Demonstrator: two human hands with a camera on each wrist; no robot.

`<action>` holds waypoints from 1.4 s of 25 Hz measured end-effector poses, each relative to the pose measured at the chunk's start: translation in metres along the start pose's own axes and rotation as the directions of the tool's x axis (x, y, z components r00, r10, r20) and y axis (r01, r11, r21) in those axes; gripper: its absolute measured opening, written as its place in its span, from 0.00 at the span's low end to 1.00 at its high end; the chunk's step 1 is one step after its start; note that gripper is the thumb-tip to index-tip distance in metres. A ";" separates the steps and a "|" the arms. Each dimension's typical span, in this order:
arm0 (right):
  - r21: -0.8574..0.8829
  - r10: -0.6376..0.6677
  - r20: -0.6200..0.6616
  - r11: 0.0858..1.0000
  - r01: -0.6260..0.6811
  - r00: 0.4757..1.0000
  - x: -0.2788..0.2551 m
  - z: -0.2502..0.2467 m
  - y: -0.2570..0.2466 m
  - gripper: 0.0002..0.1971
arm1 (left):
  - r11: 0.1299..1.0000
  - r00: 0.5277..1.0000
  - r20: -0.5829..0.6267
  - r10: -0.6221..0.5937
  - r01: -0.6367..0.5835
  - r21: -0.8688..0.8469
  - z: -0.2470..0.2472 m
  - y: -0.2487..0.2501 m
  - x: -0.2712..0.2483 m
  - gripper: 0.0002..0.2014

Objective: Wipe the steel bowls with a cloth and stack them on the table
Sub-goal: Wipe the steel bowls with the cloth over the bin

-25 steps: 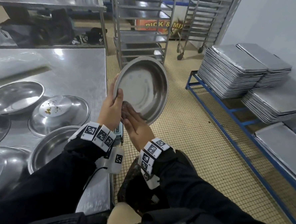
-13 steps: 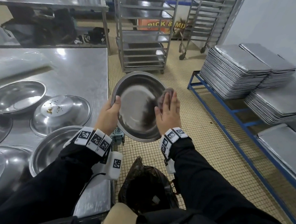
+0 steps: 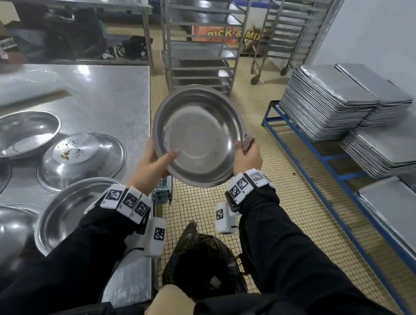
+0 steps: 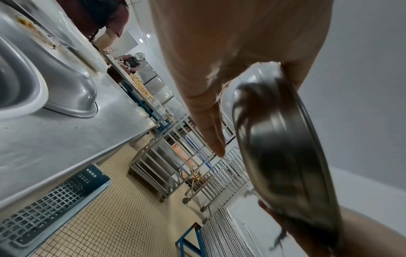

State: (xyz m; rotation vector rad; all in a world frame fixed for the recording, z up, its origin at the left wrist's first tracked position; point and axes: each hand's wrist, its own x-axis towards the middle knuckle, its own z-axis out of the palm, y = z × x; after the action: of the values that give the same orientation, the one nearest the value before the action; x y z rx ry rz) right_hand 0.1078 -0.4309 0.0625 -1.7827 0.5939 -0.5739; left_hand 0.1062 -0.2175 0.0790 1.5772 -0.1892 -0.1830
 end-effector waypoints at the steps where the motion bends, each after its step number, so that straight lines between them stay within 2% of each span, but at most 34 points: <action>1: 0.032 0.003 -0.013 0.999 -0.003 1.000 -0.004 0.004 -0.002 0.11 | 1.000 1.000 -0.002 -0.019 0.019 0.021 0.003 -0.006 -0.002 0.22; 3: 0.055 0.001 0.014 0.999 -0.002 1.000 -0.012 0.009 -0.003 0.12 | 0.997 0.992 -0.104 -0.078 0.080 0.021 0.009 -0.011 -0.004 0.21; 5: 0.026 0.020 0.106 0.999 -0.023 0.994 -0.017 0.007 0.001 0.10 | 0.995 0.971 -0.219 -0.099 0.099 -0.011 0.009 -0.010 -0.003 0.22; 7: -0.087 0.038 0.211 0.996 -0.020 0.977 -0.019 0.000 0.009 0.11 | 0.995 0.953 -0.287 -0.095 0.101 0.007 0.003 -0.006 0.001 0.21; 10: -0.237 -0.042 0.262 0.966 0.106 0.964 -0.022 -0.009 0.019 0.11 | 0.992 0.963 -0.265 -0.038 0.067 0.103 -0.006 -0.006 0.004 0.21; 13: -0.206 -0.204 0.323 0.938 0.280 0.924 -0.042 -0.003 0.012 0.10 | 0.972 0.981 -0.186 0.045 0.000 0.236 -0.004 -0.004 -0.001 0.22; 15: -0.201 -0.282 0.482 0.886 0.418 0.829 -0.064 0.010 0.009 0.14 | 0.969 0.984 -0.166 0.070 -0.027 0.247 0.003 -0.003 -0.005 0.20; 18: -0.175 -0.325 0.749 0.744 0.645 0.577 -0.099 0.025 0.013 0.24 | 0.966 0.982 -0.161 0.101 -0.058 0.253 0.010 -0.003 -0.007 0.15; 19: -0.165 -0.331 0.783 0.706 0.688 0.527 -0.103 0.024 0.018 0.27 | 0.962 0.978 -0.170 0.125 -0.078 0.260 0.010 -0.002 -0.006 0.16; 20: -0.181 -0.336 0.791 0.669 0.721 0.511 -0.103 0.021 0.022 0.29 | 0.954 0.972 -0.176 0.157 -0.103 0.282 0.009 0.000 -0.004 0.17; 21: -0.223 -0.334 0.792 0.620 0.752 0.511 -0.097 0.017 0.030 0.30 | 0.945 0.969 -0.176 0.174 -0.113 0.308 0.007 0.002 -0.004 0.18; 23: -0.334 -0.343 0.766 0.511 0.792 0.544 -0.082 0.006 0.046 0.33 | 0.928 0.973 -0.139 0.185 -0.127 0.351 0.007 0.003 -0.004 0.20; 24: -0.375 -0.344 0.752 0.480 0.793 0.563 -0.075 0.003 0.051 0.36 | 0.926 0.974 -0.118 0.192 -0.140 0.350 0.008 0.004 -0.004 0.20; 25: -0.390 -0.339 0.741 0.485 0.783 0.579 -0.070 0.001 0.053 0.40 | 0.927 0.975 -0.107 0.195 -0.147 0.346 0.010 0.002 -0.004 0.20; 27: -0.335 -0.311 0.746 0.589 0.736 0.589 -0.074 0.010 0.047 0.40 | 0.921 0.969 -0.123 0.215 -0.159 0.354 0.014 0.003 -0.005 0.19; 29: -0.233 -0.318 0.739 0.707 0.668 0.595 -0.087 0.021 0.029 0.31 | 0.929 0.957 -0.160 0.242 -0.180 0.325 0.018 0.006 -0.002 0.19; 31: -0.220 -0.319 0.704 0.752 0.622 0.634 -0.094 0.025 0.022 0.28 | 0.929 0.958 -0.165 0.233 -0.170 0.328 0.020 0.015 0.000 0.20; 33: -0.294 -0.354 0.669 0.682 0.670 0.654 -0.088 0.016 0.030 0.33 | 0.924 0.964 -0.147 0.220 -0.157 0.349 0.018 0.021 0.003 0.19; 35: -0.455 -0.312 0.678 0.532 0.714 0.665 -0.070 0.004 0.042 0.35 | 0.923 0.969 -0.135 0.205 -0.145 0.355 0.016 0.021 0.003 0.18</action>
State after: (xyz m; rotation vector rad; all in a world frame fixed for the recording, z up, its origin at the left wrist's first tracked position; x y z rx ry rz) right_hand 0.0527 -0.3937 0.0148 -2.7742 -0.2321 -0.2168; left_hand 0.1053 -0.2344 0.0999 1.9032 -0.2374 0.1340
